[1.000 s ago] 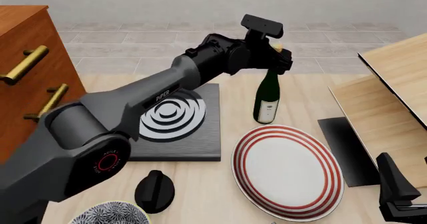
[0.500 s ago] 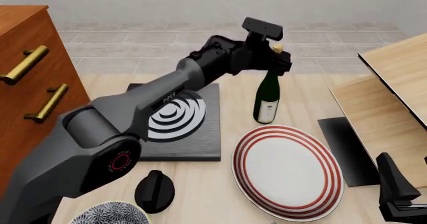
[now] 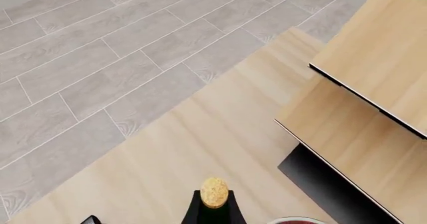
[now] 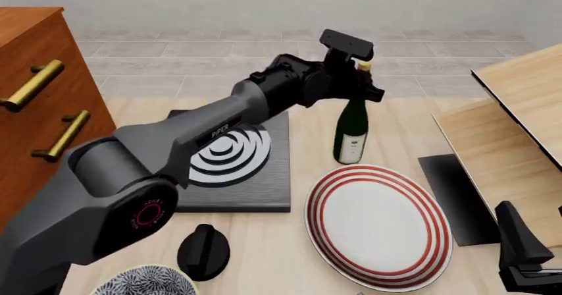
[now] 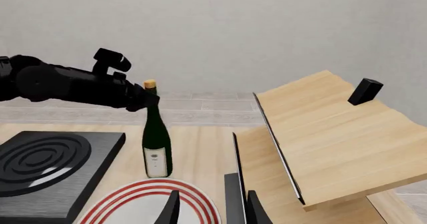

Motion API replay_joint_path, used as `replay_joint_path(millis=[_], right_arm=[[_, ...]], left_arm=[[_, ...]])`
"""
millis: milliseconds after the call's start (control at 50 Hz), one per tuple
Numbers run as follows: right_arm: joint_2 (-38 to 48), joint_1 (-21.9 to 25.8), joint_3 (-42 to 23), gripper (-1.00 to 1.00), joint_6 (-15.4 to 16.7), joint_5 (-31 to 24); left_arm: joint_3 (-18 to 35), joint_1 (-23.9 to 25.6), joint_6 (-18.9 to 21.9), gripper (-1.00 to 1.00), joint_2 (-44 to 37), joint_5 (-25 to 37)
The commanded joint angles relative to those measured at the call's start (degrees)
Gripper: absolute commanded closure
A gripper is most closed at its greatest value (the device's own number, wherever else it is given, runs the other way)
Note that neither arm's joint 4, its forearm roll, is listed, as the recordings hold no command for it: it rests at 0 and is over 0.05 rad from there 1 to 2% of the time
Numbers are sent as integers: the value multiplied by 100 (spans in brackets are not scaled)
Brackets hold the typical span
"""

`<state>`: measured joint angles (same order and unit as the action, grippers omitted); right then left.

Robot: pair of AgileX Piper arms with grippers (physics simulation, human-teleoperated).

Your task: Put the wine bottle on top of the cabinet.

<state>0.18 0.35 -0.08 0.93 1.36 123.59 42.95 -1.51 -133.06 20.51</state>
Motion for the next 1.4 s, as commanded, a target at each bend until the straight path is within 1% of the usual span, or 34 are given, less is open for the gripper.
replay_joint_path(millis=[20,60,100,120,140,200,260,280,320,380,420,640,700,960,1180,1220,1240,1280,1300,1320,1340,1400], right_arm=[[-1,1,1,-100,-1,-2],[-3,2,2,-100,0,-1],[-4,1,1,-100,1,-2],[-4,2,0,-100,0,-3],[-2,2,1,-100,-1,-2],[-1,2,2,-100,0,1],[0,2,0,-100,-1,0],[0,3,-1,-100,-1,-4],[-1,3,-1,-100,-1,-2],[-1,2,-1,-100,-3,-3],[-1,1,-1,-100,0,-2],[0,2,-1,-100,-2,-3],[-1,2,-1,-100,-1,-2],[-1,2,-1,-100,-2,-2],[-1,2,-1,-100,1,-2],[-1,2,-1,-100,-1,-3],[0,3,-1,-100,-1,-4],[-2,3,-1,-100,0,-1],[-2,3,-1,-100,0,-1],[-1,4,-1,-100,-1,-2],[-1,4,-1,-100,-1,-2],[-1,3,-1,-100,-1,-2]], left_arm=[[80,90,141,100,97,50],[392,26,129,100,4,219],[489,-5,107,100,-10,237],[812,5,128,100,-139,462],[1022,15,134,100,-215,587],[1401,16,105,100,-315,759],[2024,58,139,100,-519,1104],[2385,80,159,100,-652,1329],[2748,76,146,100,-791,1524],[3598,121,165,100,-1095,2033],[3812,133,219,100,-1132,2180],[3840,62,280,100,-788,2397],[3844,79,364,100,-685,2480],[3851,35,286,100,-276,2765],[3851,-3,244,100,-90,2846],[-732,110,154,100,2498,-164],[-2258,101,106,100,2682,-403],[-2539,96,91,100,2810,-563],[-2545,96,91,100,2813,-567],[-2822,108,31,100,2937,-741],[-2831,108,31,100,2941,-747],[-3205,131,58,100,3156,-919]])
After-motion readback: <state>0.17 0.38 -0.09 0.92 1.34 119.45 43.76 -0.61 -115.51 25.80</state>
